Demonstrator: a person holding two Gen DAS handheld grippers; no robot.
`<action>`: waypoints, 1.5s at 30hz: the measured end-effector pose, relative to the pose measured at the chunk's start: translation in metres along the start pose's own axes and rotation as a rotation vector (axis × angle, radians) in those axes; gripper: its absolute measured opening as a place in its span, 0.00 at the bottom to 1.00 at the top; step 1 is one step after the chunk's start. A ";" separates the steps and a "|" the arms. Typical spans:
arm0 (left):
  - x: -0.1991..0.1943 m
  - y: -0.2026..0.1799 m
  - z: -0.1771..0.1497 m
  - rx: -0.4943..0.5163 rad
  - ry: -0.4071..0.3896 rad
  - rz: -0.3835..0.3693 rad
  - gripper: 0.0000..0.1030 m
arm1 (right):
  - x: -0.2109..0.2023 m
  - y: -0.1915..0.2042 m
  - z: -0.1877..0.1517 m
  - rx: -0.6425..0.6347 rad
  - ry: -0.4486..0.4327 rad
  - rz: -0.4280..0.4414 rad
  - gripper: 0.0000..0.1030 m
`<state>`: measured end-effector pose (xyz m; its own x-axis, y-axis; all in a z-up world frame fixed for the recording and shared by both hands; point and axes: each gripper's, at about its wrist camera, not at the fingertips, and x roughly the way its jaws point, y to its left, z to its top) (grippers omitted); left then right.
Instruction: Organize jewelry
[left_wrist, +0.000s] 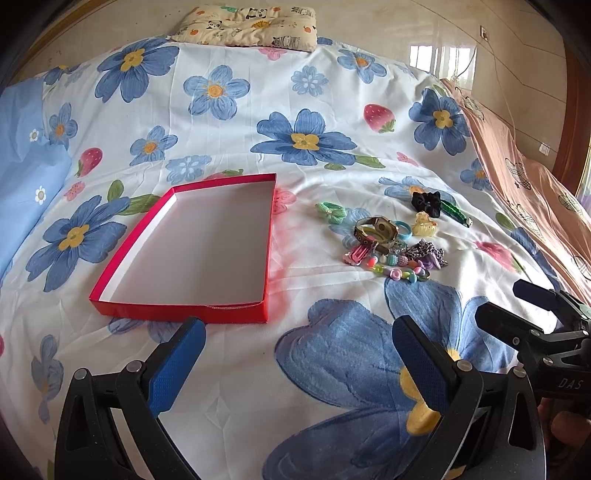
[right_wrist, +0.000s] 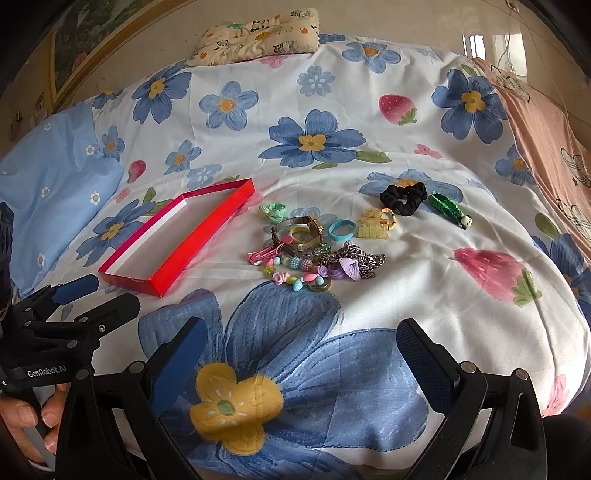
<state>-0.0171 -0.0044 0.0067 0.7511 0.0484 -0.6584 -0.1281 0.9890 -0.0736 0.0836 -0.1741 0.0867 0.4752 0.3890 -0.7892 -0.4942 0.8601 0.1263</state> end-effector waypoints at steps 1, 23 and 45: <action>0.000 0.000 0.000 0.000 0.000 -0.001 0.99 | 0.000 0.000 0.000 0.000 0.000 0.001 1.00; 0.001 -0.001 0.001 -0.001 0.000 0.001 0.99 | -0.006 0.001 0.005 0.003 -0.009 0.017 1.00; 0.025 0.000 0.030 0.000 0.046 -0.050 0.99 | 0.000 -0.021 0.014 0.056 -0.014 0.040 1.00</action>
<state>0.0210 0.0014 0.0132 0.7261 -0.0078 -0.6875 -0.0912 0.9900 -0.1076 0.1047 -0.1878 0.0923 0.4662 0.4280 -0.7743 -0.4721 0.8605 0.1914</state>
